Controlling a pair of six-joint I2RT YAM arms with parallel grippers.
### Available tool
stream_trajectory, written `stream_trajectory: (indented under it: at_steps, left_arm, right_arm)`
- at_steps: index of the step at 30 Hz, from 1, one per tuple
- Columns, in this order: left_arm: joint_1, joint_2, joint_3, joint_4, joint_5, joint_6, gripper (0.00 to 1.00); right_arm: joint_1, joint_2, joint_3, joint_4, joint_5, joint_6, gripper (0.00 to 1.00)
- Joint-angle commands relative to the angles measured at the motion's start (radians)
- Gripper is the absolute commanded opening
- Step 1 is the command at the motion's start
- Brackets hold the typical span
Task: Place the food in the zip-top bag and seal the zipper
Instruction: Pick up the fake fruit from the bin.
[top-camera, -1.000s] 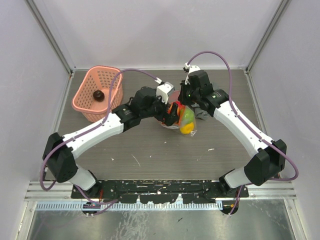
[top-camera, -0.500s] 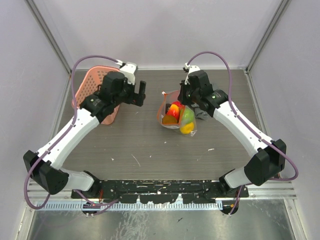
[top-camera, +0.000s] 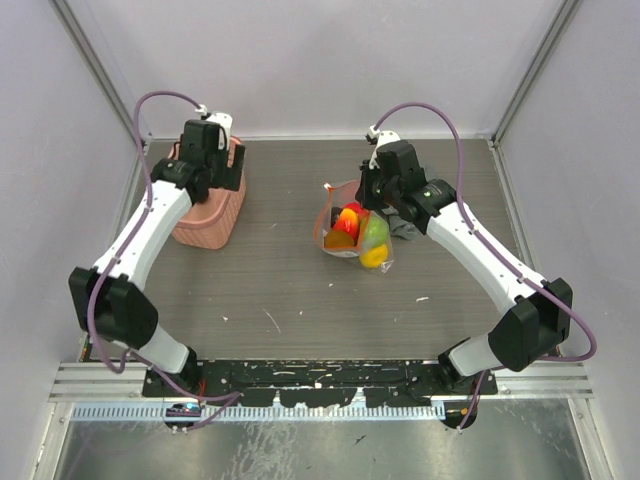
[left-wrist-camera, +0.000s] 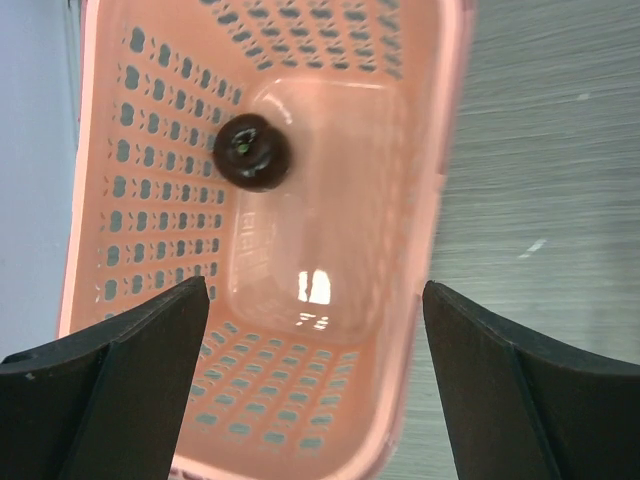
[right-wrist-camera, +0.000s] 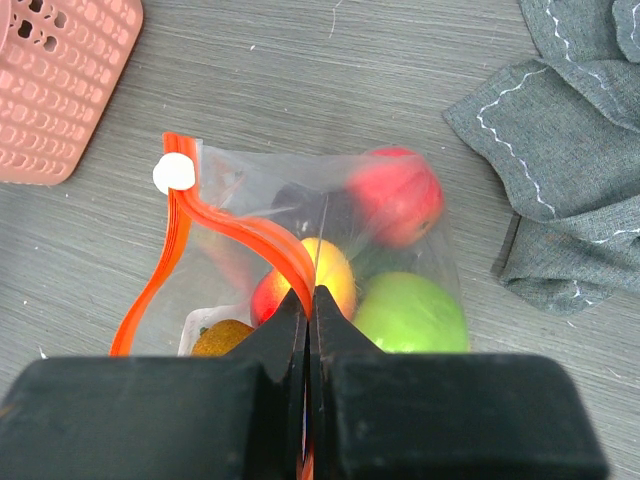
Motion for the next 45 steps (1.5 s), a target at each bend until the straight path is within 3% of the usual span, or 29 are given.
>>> stream_trajectory:
  at_steps: [1, 11, 32, 37, 45]
  left_arm:
    - [0.066, 0.067, 0.072, 0.019, -0.043, 0.073, 0.85]
    - [0.186, 0.252, 0.153, 0.065, 0.097, 0.092, 0.75]
    - [0.199, 0.691, 0.421, 0.061, -0.015, 0.217, 0.75]
    - [0.199, 0.715, 0.413, 0.057, 0.032, 0.179, 0.67]
    - [0.199, 0.655, 0.358, 0.093, 0.085, 0.146, 0.43]
  right_arm:
    - [-0.003, -0.022, 0.027, 0.049, 0.014, -0.022, 0.01]
    - [-0.003, 0.005, 0.046, 0.026, 0.035, -0.033, 0.01]
    - [-0.003, 0.068, 0.088, -0.014, 0.063, -0.055, 0.01]
    - [-0.003, 0.071, 0.094, -0.016, 0.068, -0.055, 0.01]
    - [-0.003, 0.07, 0.088, -0.015, 0.065, -0.053, 0.01]
